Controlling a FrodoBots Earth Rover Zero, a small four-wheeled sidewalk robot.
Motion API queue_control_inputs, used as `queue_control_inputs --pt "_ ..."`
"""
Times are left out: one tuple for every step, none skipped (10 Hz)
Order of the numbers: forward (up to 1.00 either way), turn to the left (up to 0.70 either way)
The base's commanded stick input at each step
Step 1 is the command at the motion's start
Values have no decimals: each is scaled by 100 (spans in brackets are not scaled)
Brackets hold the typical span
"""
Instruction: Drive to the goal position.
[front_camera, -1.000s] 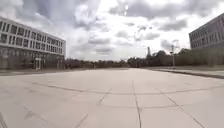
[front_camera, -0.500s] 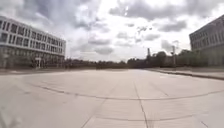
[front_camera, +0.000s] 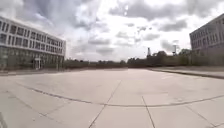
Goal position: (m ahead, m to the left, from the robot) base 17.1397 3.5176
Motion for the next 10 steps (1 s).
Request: queue_control_inputs --pt "70 0" --pt "70 0" --pt "70 0" --pt "70 0" --pt "70 0" --pt "70 0" --pt "70 0" --pt "70 0" --pt "70 0" --pt "70 0"
